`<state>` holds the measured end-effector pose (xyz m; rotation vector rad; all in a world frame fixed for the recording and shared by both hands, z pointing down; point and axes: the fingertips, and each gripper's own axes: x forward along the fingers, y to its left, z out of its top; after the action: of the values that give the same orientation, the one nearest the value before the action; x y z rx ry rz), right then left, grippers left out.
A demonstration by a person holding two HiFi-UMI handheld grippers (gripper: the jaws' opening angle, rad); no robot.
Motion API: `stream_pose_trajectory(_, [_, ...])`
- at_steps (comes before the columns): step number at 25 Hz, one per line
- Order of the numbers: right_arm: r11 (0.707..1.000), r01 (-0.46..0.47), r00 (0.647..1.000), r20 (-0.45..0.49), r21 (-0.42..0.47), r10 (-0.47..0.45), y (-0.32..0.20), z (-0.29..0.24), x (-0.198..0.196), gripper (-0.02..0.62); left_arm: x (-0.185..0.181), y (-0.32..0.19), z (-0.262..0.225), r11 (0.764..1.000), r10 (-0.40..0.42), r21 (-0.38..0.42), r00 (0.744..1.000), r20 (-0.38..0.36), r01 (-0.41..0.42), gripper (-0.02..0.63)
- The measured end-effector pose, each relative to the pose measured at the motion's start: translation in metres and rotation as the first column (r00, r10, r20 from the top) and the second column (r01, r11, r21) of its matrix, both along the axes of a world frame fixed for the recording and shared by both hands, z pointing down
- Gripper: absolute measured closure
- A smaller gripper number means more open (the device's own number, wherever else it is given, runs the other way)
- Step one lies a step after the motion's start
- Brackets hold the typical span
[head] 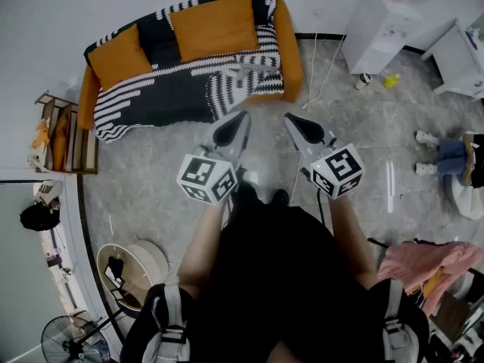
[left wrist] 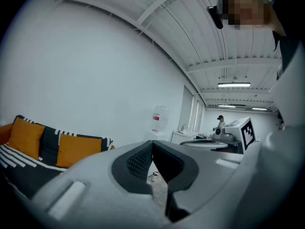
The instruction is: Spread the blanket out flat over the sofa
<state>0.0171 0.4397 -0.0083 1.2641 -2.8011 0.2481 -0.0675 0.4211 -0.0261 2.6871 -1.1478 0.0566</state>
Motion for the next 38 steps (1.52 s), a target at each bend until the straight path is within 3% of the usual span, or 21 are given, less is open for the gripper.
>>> stream_pose_trajectory(14, [0.999,-0.033,0.999,0.01,-0.016,0.033,0.02,0.008,0.001,0.594,-0.004,0.024,0.008,1.0,0.001,-0.019,1.0,0.017,-0.001,0.594])
stream_pose_trajectory(23, [0.998,-0.039,0.999,0.006,-0.044,0.04,0.019,0.022,-0.009,0.594,-0.023,0.018,0.031,0.997,0.0,-0.075,0.999,0.049,0.004,0.594])
stream_pose_trajectory(30, [0.996,-0.054,0.998,-0.027,-0.078,0.052,-0.012,0.035,-0.017,0.592,-0.036,-0.022,0.054,0.992,0.012,-0.126,0.998,0.069,-0.003,0.594])
stream_pose_trajectory(38, [0.994,-0.04,0.996,-0.085,-0.103,0.032,-0.093,0.043,-0.041,0.594,-0.06,-0.115,0.072,0.993,-0.005,-0.12,0.993,0.116,0.019,0.594])
